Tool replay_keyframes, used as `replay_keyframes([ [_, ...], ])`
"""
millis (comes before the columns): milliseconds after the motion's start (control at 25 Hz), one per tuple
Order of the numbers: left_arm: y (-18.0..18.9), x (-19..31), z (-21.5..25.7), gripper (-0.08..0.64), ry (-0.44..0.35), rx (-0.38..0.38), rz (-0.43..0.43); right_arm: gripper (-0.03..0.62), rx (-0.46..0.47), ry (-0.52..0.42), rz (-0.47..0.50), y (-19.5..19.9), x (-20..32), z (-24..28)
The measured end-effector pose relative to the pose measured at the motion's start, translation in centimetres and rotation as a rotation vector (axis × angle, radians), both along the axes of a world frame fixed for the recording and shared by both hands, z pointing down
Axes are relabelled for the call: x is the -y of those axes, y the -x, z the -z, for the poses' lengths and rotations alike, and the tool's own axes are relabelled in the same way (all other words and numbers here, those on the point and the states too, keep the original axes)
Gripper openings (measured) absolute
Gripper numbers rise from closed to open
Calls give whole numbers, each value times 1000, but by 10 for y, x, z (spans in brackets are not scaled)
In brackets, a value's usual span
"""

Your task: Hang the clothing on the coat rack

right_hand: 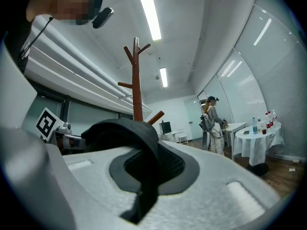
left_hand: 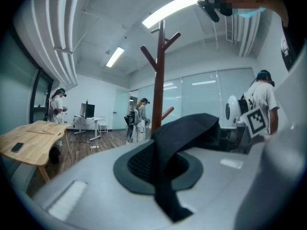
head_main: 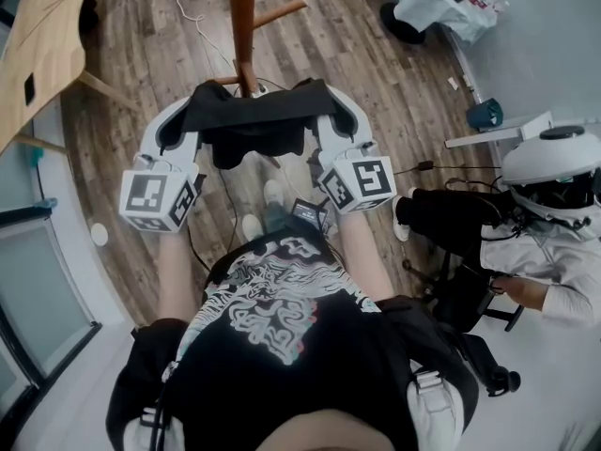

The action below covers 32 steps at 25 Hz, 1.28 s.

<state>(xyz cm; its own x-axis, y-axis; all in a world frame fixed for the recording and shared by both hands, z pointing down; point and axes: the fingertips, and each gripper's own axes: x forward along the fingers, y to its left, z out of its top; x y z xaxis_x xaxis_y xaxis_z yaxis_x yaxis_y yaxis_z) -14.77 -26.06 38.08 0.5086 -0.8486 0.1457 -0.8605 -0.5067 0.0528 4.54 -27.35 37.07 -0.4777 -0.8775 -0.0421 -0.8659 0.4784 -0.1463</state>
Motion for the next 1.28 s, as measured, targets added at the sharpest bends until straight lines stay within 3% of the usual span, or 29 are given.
replay_keyframes([
  [1280, 13, 83, -18, 6, 40, 11, 37, 14, 14, 21, 50, 17, 94, -16],
])
